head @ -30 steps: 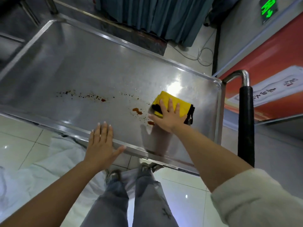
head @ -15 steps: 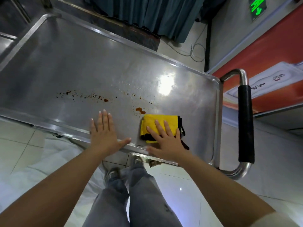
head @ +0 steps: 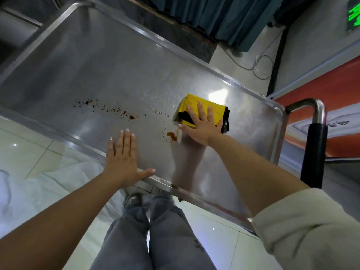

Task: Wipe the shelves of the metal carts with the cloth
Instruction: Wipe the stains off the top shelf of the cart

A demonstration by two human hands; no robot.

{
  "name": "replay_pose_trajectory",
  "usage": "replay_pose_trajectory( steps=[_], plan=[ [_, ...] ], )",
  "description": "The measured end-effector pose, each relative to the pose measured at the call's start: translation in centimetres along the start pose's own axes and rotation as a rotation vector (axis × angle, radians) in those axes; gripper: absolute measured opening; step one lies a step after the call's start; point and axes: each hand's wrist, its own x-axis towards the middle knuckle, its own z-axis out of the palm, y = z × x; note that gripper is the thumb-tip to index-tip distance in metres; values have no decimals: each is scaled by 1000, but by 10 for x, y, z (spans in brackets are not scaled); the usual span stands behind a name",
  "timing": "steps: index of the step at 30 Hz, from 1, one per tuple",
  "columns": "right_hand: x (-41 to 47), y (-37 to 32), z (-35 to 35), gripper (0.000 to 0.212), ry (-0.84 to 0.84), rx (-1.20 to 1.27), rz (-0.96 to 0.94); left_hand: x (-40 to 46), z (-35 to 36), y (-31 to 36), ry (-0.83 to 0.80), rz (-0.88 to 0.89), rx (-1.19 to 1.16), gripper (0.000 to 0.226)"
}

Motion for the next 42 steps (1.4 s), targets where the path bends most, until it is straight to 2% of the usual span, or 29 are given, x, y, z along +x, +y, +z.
replay_pose_trajectory(
  steps=[10,15,20,27,32,36,40,42],
  plan=[
    [87,22,-66,80,49,-13,10,1,4,4,6,-42,19,124],
    [102,18,-77,88,53,-25,25,2,1,6,-15,-53,23,125],
    [74,19,-57,89,52,-58,-36,2,-1,7,-16,-49,32,124],
    [-28,-3,10,95,4,-56,-89,3,2,4,-2,-22,-6,125],
    [-103,-47,70,88,7,-71,-131,-2,3,-10,15,90,-12,119],
    [-110,-72,88,82,25,-68,-102,-10,6,-47,43,273,71,104],
    [-72,-76,63,78,60,55,53,-20,5,-81,62,416,188,91],
    [-56,-89,58,84,87,132,156,-22,4,-92,99,379,195,87]
  ],
)
